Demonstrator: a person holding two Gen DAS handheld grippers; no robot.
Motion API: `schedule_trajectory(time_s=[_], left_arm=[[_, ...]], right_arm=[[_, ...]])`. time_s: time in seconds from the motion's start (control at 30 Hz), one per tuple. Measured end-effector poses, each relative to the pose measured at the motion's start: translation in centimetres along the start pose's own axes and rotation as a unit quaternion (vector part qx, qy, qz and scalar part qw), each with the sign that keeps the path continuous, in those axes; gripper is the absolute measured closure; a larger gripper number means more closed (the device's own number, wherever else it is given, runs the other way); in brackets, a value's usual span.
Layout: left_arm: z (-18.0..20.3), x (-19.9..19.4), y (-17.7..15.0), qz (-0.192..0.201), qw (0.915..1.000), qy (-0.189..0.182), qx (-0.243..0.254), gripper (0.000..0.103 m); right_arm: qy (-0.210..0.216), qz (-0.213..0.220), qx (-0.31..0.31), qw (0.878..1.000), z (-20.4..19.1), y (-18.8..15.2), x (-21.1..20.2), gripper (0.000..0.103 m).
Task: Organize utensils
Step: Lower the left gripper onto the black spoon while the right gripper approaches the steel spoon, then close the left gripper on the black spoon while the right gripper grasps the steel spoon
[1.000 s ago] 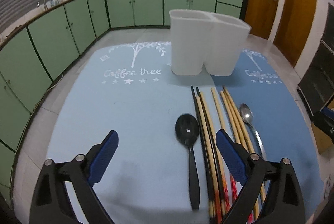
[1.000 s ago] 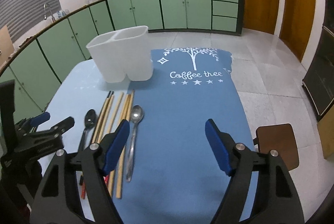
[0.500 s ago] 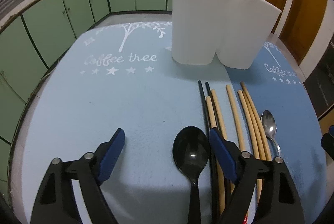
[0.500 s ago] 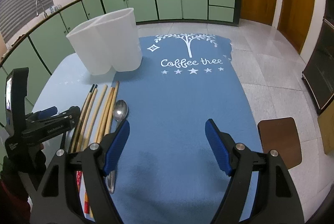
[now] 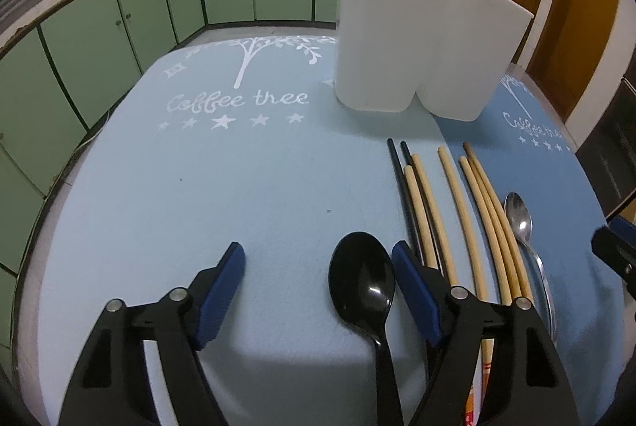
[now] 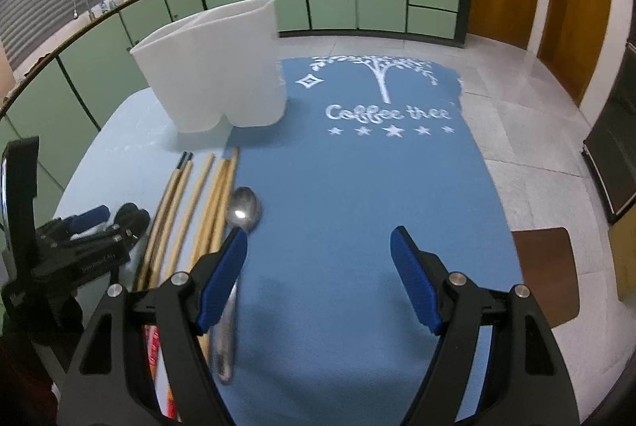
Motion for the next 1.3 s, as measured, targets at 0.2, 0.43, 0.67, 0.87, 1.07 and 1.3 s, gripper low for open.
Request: schedule_trajectory(time_s=[0.2,0.43,0.67,0.87,1.07,1.3], left_arm=[[-0.2,-0.2,0.0,0.009,1.0000,0.001,0.001,0.044],[0.0,-0.2,0.2,0.015,0.9998,-0.004,0.012,0.063],[0.5,0.0,0.6,0.022,0.9995,-0.016,0.019,0.068],[1.7,0.1,0.6,0.020,0.9983,-0.040,0.037,0.068],[1.5,-1.5,0.8,0.025,0.9975,-0.051,0.041,0.063],[1.3,-1.7,-0.1,0.013,0.9977,-0.054,0.040,0.059]], right_arm=[[0.015,-0.036,-0.028,0.999,-2.5,0.5,2.7,0.037],[0.033,-0.065,-0.039,0.997,-4.1,-0.1,4.7,0.046],[0.031,-0.070,-0.045,0.996,-3.8,0.2,6.1,0.068],[0.002,-0.066,-0.071,0.995,-1.8,-0.2,5.5,0.075],[0.067,-0.077,-0.023,0.994,-1.9,-0.8,3.8,0.067],[0.056,-0.088,-0.061,0.993,-4.1,-2.7,3.8,0.069]])
Point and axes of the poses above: each gripper's, at about its wrist camera, not at the fingertips, and x roughly the way its jaws point, z to its right, y to its top, the point moved 9 cm from there along x, roughly the way its jaws point, and after that the axes turned 5 degrees about -y, right-handed, at the moved point
